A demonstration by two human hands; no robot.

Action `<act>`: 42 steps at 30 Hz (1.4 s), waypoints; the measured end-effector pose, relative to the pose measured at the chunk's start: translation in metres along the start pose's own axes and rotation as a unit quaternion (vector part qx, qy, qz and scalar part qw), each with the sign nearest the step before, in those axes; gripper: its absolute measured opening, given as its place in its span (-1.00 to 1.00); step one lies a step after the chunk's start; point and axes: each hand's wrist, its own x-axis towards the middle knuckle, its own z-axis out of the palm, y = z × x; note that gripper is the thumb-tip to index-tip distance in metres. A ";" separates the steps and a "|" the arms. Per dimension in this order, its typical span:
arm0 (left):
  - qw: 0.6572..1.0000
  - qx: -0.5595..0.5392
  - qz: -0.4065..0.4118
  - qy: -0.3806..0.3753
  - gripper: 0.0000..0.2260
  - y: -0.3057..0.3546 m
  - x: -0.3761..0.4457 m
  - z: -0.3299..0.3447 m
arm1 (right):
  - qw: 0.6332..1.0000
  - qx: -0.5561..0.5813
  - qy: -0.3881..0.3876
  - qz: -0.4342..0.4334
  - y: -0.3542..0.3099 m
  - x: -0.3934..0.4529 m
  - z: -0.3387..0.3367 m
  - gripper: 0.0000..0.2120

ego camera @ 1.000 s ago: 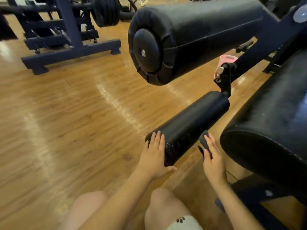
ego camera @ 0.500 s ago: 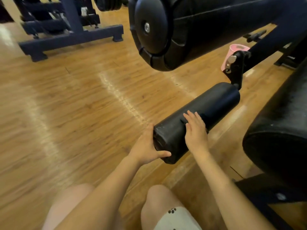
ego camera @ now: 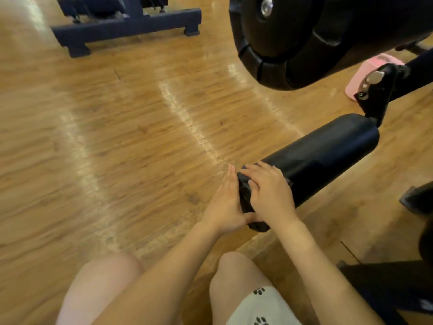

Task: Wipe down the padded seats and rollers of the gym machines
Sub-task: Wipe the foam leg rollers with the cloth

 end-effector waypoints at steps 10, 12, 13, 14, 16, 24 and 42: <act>0.999 0.027 0.021 0.015 0.12 0.005 -0.004 0.000 | 0.984 0.068 0.065 0.154 0.071 0.022 -0.026 -0.68; 0.999 0.034 0.026 0.017 0.12 0.006 -0.003 -0.001 | 0.994 0.043 0.057 0.081 0.049 0.014 -0.014 -0.68; 0.999 0.036 0.031 0.015 0.11 0.006 -0.002 -0.001 | 0.997 0.046 0.044 0.033 0.036 0.004 -0.007 -0.68; 0.999 0.035 0.034 0.010 0.10 0.007 -0.003 -0.001 | 0.998 0.057 0.025 -0.003 0.025 -0.008 -0.001 -0.67; 0.999 0.033 0.035 0.005 0.10 0.008 -0.003 -0.001 | 0.995 0.088 0.009 -0.039 0.020 -0.027 0.004 -0.64; 0.998 0.060 0.032 0.004 0.07 0.010 -0.006 -0.002 | 0.971 0.135 0.108 0.166 0.095 0.006 -0.019 -0.66; 0.988 0.133 0.078 0.030 0.06 0.018 -0.006 0.003 | 0.936 0.172 0.190 0.242 0.150 0.036 -0.032 -0.66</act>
